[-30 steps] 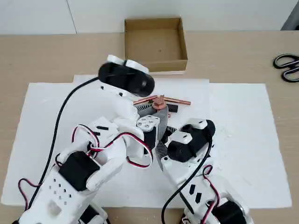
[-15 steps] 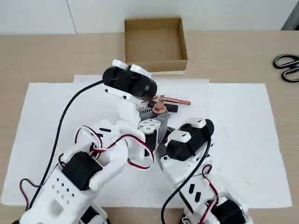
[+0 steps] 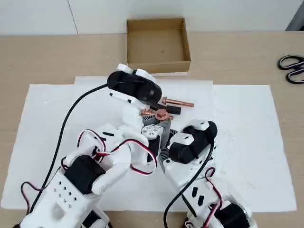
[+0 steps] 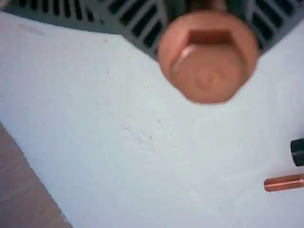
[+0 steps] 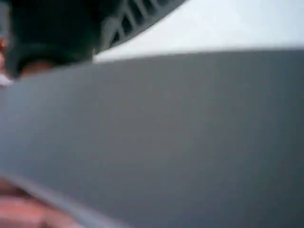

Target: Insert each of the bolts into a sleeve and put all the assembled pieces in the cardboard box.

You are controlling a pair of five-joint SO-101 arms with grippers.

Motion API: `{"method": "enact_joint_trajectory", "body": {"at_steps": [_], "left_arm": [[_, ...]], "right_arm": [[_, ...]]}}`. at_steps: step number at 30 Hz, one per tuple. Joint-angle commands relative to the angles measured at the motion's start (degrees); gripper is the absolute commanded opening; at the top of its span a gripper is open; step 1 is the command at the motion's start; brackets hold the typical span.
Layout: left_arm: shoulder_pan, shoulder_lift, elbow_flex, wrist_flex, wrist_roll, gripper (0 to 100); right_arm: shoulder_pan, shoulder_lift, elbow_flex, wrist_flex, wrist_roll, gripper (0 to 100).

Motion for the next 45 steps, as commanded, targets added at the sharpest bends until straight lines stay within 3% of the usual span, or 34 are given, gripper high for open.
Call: {"method": "enact_joint_trajectory", "body": {"at_steps": [1,21,29,36,45], "left_arm": [[-0.26,-0.53,-0.04,0.7,-0.09,1],[-0.62,-0.97,-4.0,4.4,-0.09,10],[-1.67,-0.97,-9.63,4.4,0.18,24],[-3.16,-1.05,-11.65,5.19,0.09,24],[-25.76,-1.05,-25.98,14.86,-0.18,24]], "right_arm": [[0.57,-0.66,-0.53,-0.04,-0.53,0.3],[0.57,-0.66,-0.53,-0.04,-0.53,0.3],[0.57,-0.66,-0.53,-0.04,-0.53,0.3],[0.57,-0.66,-0.53,-0.04,-0.53,0.3],[2.51,-0.13,-0.53,-0.04,-0.53,0.3]]}}
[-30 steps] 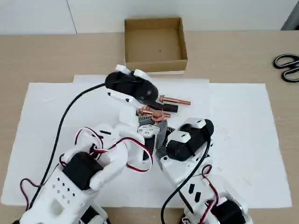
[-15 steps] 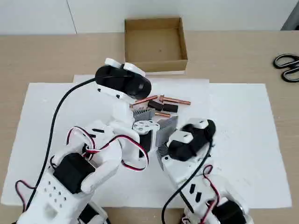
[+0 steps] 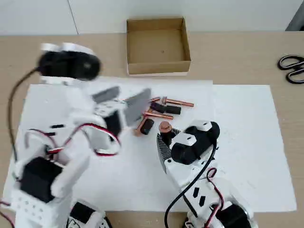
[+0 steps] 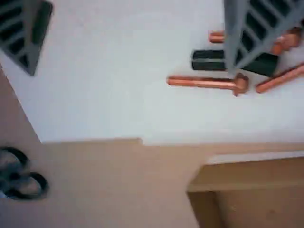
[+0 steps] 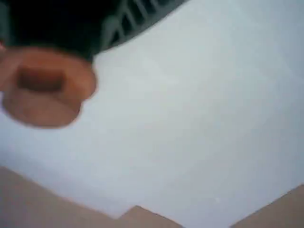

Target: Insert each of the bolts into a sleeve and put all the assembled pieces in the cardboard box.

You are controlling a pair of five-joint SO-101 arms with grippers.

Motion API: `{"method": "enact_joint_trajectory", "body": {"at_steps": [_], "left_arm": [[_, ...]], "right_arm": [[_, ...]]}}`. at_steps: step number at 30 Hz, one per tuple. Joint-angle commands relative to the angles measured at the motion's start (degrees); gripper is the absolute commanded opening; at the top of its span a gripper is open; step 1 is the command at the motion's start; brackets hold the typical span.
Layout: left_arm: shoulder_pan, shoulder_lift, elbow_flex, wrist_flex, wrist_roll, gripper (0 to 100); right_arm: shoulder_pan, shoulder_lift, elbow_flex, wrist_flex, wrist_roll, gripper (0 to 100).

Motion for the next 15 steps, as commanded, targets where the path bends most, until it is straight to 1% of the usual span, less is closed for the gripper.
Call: {"method": "enact_joint_trajectory", "body": {"at_steps": [1,6,9,13,14,15], "left_arm": [[-9.93,-0.7,-6.46,4.22,-0.09,24],[-22.59,-0.53,-6.9,11.78,-0.09,24],[-32.53,-0.26,-6.81,15.65,-0.09,24],[-48.0,-0.26,-6.29,17.32,-0.26,24],[-51.16,-0.35,-5.41,17.14,-1.41,24],[-54.07,-0.44,-4.26,16.97,-4.04,24]], "right_arm": [[3.03,-0.04,-0.44,-0.04,-0.53,0.3],[9.01,0.22,-1.93,-0.48,-0.26,0.3],[11.74,3.82,-7.3,-0.04,-0.26,0.3],[13.49,17.8,-21.63,0.04,-0.26,0.3],[13.49,22.46,-25.93,0.04,-0.26,0.3],[13.49,27.3,-30.33,0.04,-0.26,0.3]]}}
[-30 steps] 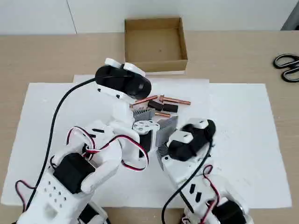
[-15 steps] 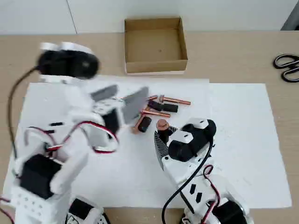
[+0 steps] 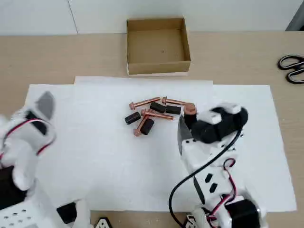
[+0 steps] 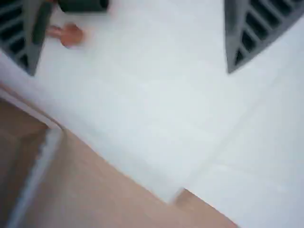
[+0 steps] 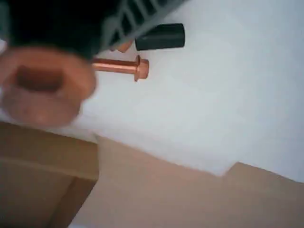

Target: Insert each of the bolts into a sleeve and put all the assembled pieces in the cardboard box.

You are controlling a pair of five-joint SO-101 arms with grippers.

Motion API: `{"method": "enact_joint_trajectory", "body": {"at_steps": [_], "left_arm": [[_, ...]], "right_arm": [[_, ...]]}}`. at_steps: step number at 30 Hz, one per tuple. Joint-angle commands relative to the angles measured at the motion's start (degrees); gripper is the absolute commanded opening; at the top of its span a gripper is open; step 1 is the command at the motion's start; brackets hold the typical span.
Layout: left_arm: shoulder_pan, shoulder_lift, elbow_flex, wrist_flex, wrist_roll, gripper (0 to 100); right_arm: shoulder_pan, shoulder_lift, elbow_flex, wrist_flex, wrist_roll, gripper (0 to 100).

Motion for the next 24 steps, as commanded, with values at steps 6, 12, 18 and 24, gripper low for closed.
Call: {"method": "enact_joint_trajectory", "body": {"at_steps": [6,12,18,24], "left_arm": [[-18.46,-0.18,12.44,-3.16,-18.02,24],[-26.2,-0.44,19.74,-4.84,-23.91,24],[-30.33,-0.53,22.29,-4.4,-26.64,24],[-30.51,-0.53,22.99,-0.79,-28.04,24]], "right_arm": [[0.75,41.36,-38.33,-3.82,-0.26,0.3],[4.44,67.91,-55.65,-18.15,-0.26,0.3],[11.21,91.91,-67.96,-32.31,-0.44,0.3],[11.91,108.79,-75.96,-42.15,-0.53,0.3]]}}
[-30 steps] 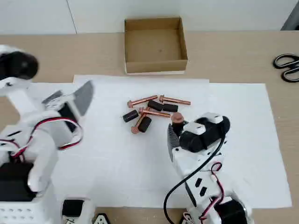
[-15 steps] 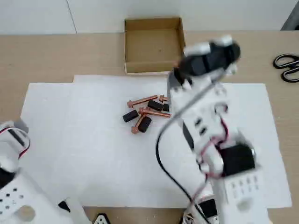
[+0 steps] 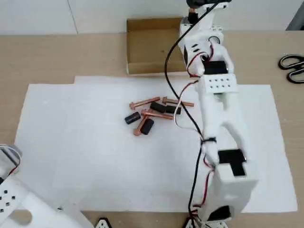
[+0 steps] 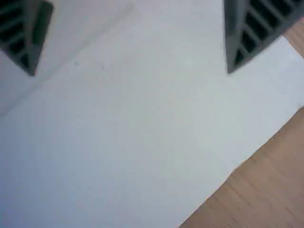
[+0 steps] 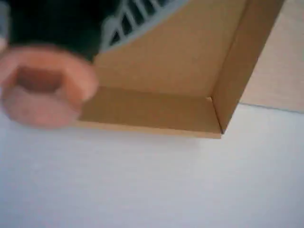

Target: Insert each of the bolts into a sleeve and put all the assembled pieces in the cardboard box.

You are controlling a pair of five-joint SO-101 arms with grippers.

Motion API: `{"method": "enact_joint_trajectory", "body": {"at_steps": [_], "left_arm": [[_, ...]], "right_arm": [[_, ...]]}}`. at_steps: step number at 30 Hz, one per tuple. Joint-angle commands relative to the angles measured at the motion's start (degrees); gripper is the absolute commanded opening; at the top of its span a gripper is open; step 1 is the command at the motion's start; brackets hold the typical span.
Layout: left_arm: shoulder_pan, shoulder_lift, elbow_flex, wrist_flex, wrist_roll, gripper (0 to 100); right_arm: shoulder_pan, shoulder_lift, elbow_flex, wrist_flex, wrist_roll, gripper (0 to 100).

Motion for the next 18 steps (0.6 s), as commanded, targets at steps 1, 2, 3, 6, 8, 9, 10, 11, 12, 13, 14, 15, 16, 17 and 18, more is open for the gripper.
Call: {"method": "enact_joint_trajectory", "body": {"at_steps": [1,2,3,6,8,9,10,11,12,13,14,15,16,17,18], "left_arm": [[-0.26,-0.62,-0.31,1.76,-0.35,24],[-0.26,-0.62,-0.31,2.11,-0.35,24],[-0.26,-0.62,-0.31,2.46,-0.35,24],[-0.18,-0.62,-0.4,3.43,-0.35,24],[-0.18,-0.62,-0.4,3.52,-0.35,24],[-0.18,-0.62,-0.4,3.52,-0.35,24],[-0.18,-0.62,-0.4,3.52,-0.35,24],[-0.18,-0.62,-0.4,3.52,-0.35,24],[-0.18,-0.62,-0.4,3.52,-0.35,24],[-0.18,-0.62,-0.4,3.52,-0.35,24],[-0.09,-0.62,-0.4,3.52,-0.35,24],[-0.09,-0.62,-0.4,3.52,-0.35,24],[0.0,-0.62,-0.4,3.52,-0.35,24],[0.18,-0.62,-0.4,3.52,-0.35,24],[0.97,-0.62,-0.4,3.52,-0.35,24]], "right_arm": [[-0.22,6.64,-8.18,-7.6,-0.44,0.3],[-0.66,8.75,-9.58,-9.01,-0.44,0.3],[-0.92,10.77,-10.99,-9.54,-0.35,0.3],[-1.63,16.4,-14.86,-10.42,-0.35,0.3],[-2.15,20.0,-17.58,-10.42,-0.35,0.3],[-2.24,21.85,-18.99,-10.42,-0.35,0.3],[-2.42,23.69,-20.75,-10.42,-0.35,0.3],[-2.59,25.54,-22.42,-10.42,-0.35,0.3],[-2.68,27.38,-24.18,-10.42,-0.35,0.3],[-2.77,29.32,-26.2,-10.42,-0.35,0.3],[-2.77,31.25,-28.13,-10.33,-0.35,0.4],[-2.77,33.1,-30.07,-10.24,-0.35,0.4],[-2.77,34.77,-31.91,-10.15,-0.35,0.4],[-2.77,36.53,-33.85,-9.98,-0.35,0.5],[-2.77,38.11,-35.69,-9.98,-0.35,0.5]]}}
